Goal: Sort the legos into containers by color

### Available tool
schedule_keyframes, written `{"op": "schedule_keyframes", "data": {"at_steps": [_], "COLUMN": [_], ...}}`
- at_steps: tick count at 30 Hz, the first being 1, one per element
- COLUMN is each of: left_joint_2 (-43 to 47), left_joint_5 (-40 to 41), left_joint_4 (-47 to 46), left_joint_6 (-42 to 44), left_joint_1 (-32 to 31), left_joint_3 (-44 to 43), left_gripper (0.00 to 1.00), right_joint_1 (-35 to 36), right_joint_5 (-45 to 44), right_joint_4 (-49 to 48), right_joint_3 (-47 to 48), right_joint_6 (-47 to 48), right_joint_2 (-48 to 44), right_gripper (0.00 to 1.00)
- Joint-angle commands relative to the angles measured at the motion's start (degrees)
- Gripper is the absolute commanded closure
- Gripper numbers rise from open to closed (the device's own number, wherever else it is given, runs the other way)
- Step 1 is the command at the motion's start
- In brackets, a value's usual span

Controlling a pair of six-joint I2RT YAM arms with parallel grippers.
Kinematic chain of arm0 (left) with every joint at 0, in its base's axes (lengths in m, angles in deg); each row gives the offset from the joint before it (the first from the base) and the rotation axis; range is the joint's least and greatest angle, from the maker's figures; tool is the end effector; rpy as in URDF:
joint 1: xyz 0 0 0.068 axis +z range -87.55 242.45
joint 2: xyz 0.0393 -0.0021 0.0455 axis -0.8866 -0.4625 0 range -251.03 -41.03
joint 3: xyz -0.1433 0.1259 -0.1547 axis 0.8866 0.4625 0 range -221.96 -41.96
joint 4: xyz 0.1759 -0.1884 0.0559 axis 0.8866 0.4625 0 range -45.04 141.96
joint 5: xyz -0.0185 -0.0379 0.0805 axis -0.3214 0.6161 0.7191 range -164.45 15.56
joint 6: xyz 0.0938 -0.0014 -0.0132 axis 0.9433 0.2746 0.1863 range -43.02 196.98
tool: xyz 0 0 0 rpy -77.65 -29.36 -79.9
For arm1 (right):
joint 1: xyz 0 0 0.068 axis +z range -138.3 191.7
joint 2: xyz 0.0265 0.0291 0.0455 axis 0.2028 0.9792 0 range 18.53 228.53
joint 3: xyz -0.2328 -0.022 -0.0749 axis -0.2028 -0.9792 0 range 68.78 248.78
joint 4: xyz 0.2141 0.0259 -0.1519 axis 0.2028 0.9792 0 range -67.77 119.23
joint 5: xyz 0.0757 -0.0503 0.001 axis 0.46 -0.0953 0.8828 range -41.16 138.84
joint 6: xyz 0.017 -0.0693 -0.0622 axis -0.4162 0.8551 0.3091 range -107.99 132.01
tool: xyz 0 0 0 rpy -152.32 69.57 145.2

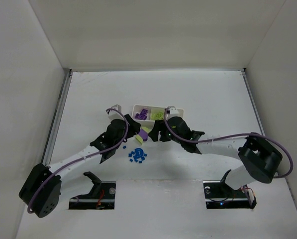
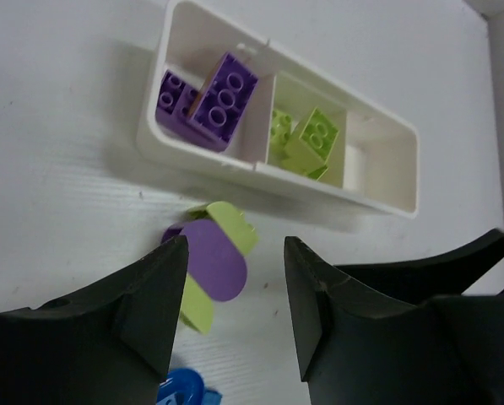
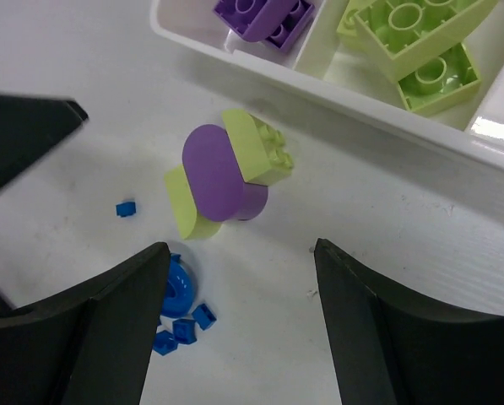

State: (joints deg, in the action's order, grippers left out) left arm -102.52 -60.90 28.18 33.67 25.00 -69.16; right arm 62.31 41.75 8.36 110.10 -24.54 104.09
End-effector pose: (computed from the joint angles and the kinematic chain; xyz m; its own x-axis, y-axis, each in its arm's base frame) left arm 0.2469 -0.1639 0.1835 -0.4579 -0.4894 -0.7422 0.1372 0.7859 -0.6029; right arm 0.2354 0.2700 0.1385 -0.6742 0.1103 -0.7303 -0.3707 0.8046 0.4638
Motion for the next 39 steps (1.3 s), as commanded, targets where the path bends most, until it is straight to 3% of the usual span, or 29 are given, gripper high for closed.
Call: {"op": "schedule_keyframes", "data": {"at_steps": [1,7,17,39], "left_joint_2": [2.25,1.82,-9.16,-14.97], "left_joint_5": [2.28,2.98,6.76,9.92], "left_joint_4": [3.85,5.44,5.7,5.96], "left_joint_6": [0.85,4.28,7.98,10.26], "left_joint_1": [-1.7,-6.53,-11.1,-12.78], "left_joint_3": [2.32,4.17,-0.22,-3.12], "left_gripper": [0.53,0.49,0.46,0.84], "right_joint_1": [-0.55,-3.54,-3.46,-3.46], "right_joint_5": [-2.84,-2.58,-2.22,-0.55], "right_joint_4": [-0.99,-1.16,-1.51,-3.71], "right_joint_3": [0.7,-2.03,-1.59,-1.86], "right_joint_6": [-1.94,-1.94,-1.5,-1.5], "right_joint_2": [-3.2,-6.1,-6.11,-5.32], "right_gripper": [0.25,0.25,0.25,0.25]}}
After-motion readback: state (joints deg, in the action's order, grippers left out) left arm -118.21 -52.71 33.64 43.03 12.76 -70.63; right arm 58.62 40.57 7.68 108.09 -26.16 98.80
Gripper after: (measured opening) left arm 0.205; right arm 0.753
